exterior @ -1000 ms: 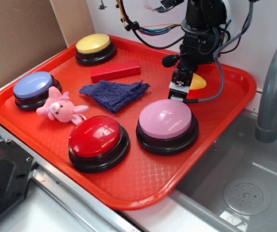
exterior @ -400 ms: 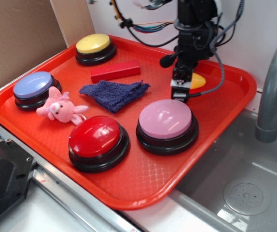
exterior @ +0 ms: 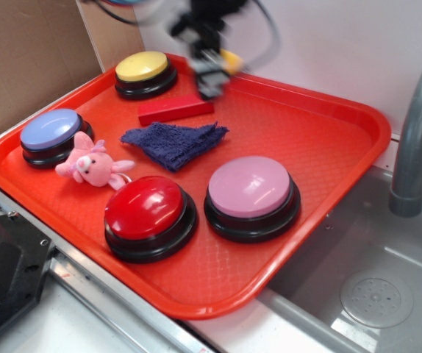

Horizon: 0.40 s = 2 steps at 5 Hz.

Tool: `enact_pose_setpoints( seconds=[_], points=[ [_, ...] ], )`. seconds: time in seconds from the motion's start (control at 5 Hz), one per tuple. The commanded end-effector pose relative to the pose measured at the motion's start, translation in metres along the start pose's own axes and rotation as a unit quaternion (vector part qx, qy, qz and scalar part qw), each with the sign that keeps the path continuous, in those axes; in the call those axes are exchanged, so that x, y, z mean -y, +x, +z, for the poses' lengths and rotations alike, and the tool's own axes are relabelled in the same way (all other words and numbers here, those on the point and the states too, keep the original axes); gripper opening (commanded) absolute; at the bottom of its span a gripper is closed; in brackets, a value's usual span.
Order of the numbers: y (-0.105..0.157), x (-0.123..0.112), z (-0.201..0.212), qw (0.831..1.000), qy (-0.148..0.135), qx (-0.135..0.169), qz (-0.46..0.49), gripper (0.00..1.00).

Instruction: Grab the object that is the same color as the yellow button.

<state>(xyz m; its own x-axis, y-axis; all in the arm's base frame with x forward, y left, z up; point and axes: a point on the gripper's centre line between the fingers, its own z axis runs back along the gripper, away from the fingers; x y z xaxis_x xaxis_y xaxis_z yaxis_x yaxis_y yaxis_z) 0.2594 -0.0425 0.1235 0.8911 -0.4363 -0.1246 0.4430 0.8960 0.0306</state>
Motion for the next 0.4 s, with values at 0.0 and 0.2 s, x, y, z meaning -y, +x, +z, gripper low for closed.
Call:
enact_pose_setpoints(
  seconds=[0.0,0.2],
  points=[
    [-0.040,0.035,0.080,0.967,0.024,0.033,0.250,0.00],
    [-0.044,0.047,0.100,0.963,0.028,0.067,0.259,0.00]
  ],
)
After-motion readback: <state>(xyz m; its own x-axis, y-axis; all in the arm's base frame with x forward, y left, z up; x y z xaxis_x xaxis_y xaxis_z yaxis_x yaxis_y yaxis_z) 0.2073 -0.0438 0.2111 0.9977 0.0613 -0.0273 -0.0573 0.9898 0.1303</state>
